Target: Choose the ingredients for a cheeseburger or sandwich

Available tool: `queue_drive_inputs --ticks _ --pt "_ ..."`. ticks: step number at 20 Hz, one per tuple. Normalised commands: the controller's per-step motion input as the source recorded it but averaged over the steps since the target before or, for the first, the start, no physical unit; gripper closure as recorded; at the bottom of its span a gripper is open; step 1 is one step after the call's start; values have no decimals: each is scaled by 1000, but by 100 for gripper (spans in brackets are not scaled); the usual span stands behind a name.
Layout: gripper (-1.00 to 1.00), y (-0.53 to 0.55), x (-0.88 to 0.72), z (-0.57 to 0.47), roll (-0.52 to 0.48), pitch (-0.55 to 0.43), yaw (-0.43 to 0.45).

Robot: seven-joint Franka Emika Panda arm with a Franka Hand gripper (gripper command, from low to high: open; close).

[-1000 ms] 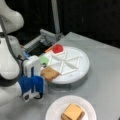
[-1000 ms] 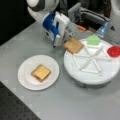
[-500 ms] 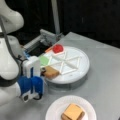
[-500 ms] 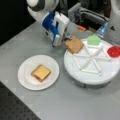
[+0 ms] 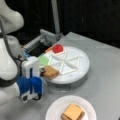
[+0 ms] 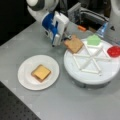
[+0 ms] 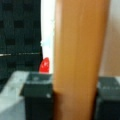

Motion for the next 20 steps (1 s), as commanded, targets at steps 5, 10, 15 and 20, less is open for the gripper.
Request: queue_drive_inputs --ticks 5,10,15,20 --pt "100 -322 250 190 101 99 60" --pt "100 -381 418 231 86 142 124" --pt "100 -312 422 145 92 161 196" --pt "100 -220 398 20 97 157 253"
